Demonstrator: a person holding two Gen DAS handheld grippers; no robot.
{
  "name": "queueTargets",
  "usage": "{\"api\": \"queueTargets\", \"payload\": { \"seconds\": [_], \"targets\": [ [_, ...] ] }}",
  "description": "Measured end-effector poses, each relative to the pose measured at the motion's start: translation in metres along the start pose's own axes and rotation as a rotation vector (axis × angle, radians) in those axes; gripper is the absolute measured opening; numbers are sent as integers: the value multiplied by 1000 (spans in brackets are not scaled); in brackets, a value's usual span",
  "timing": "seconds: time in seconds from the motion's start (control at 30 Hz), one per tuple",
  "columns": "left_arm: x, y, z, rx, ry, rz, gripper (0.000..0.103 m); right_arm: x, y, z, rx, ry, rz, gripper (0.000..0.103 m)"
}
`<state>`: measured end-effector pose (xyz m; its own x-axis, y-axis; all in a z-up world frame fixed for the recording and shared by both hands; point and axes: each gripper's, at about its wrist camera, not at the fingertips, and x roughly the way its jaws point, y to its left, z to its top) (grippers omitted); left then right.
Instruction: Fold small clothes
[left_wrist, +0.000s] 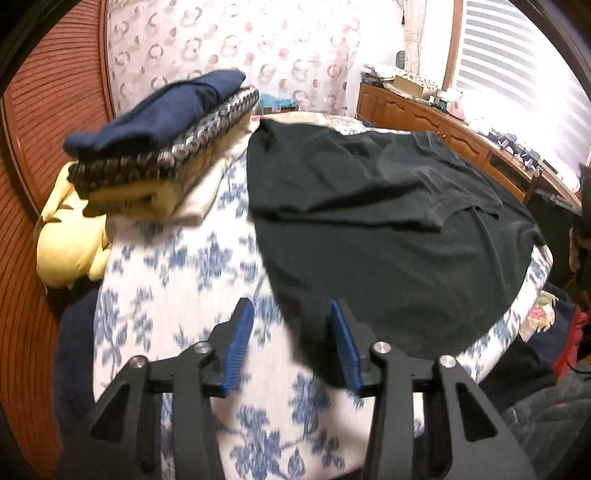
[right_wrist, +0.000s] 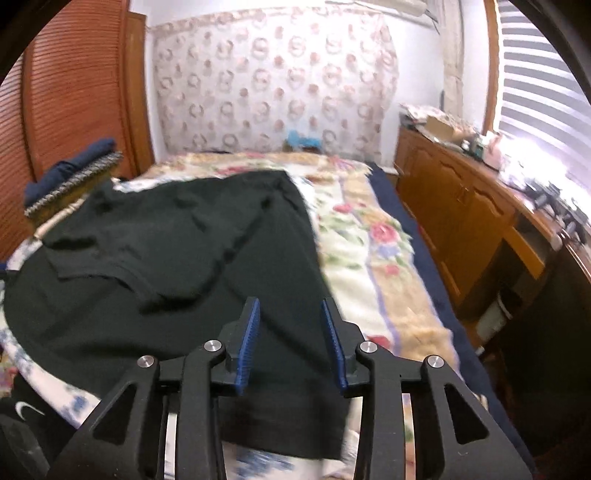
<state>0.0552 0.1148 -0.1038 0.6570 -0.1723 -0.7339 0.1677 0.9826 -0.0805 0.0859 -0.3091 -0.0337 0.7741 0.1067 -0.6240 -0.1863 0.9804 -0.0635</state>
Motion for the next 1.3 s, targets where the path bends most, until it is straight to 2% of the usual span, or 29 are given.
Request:
{"api": "queueTargets", "payload": {
  "seconds": [0.17,0.3,0.4,0.43,0.5,0.53,0.7,0.8,0.97,1.1,1.17,1.23,1.3],
  "targets": [
    [4,2,-12,-13,8,-7,40,14,30,4,-27,12,93,37],
    [12,-6,-14,-16,24,-31,40,33,47,-2,-45,48,134,37],
    [14,-15,-13,4,21,-21,39,49,53,-8,-54,91,143,37],
    [14,-17,-13,3,22,-28,26,57,54,-13,-55,116,137,39],
    [13,-20,-12,-8,22,-44,10,58,54,-20,-57,93,140,42],
    [11,-21,-11,-6,20,-37,7,57,53,-23,-60,78,145,42],
    [-27,-26,-6,-26,-36,-14,5,59,56,-26,-69,79,149,42],
    [-42,-25,-5,-30,-40,0,5,58,52,-25,-58,77,160,42],
    [-34,-24,-9,-27,9,17,7,56,55,-26,-59,68,148,42],
    [-21,-15,-15,-66,47,17,11,56,55,-24,-54,69,150,42],
    [-21,-14,-15,-61,41,13,20,57,56,-23,-55,69,148,42],
    [-23,-14,-16,-56,25,3,34,57,56,-23,-55,68,149,42],
    [-24,-13,-15,-69,8,-14,44,57,56,-24,-54,69,149,42]
  ]
}}
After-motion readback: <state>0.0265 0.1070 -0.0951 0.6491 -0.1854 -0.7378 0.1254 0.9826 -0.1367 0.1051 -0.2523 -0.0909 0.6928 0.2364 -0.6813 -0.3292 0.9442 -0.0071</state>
